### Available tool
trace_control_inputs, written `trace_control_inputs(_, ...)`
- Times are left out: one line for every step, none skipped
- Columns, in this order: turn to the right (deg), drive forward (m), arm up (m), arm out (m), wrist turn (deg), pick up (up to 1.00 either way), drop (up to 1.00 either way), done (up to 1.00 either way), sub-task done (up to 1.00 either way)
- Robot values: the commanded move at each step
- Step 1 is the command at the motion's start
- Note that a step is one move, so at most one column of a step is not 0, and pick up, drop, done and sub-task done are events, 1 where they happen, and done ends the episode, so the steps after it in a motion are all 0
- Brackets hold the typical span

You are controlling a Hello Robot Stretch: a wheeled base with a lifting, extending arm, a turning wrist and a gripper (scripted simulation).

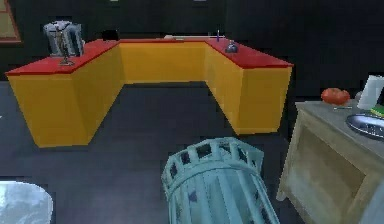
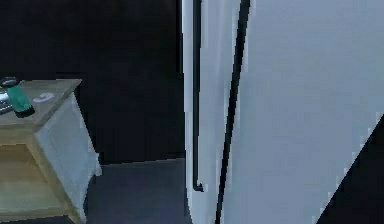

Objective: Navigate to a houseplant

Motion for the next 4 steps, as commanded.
trace_control_inputs(-45.0, 0.00, 0.00, 0.00, 0.0, 0.00, 0.00, 0.00, 0.00)
trace_control_inputs(-18.0, 0.00, 0.00, 0.00, 0.0, 0.00, 0.00, 0.00, 0.00)
trace_control_inputs(0.0, 0.70, 0.00, 0.00, 0.0, 0.00, 0.00, 0.00, 0.00)
trace_control_inputs(-30.0, 0.00, 0.00, 0.00, 0.0, 0.00, 0.00, 0.00, 0.00)
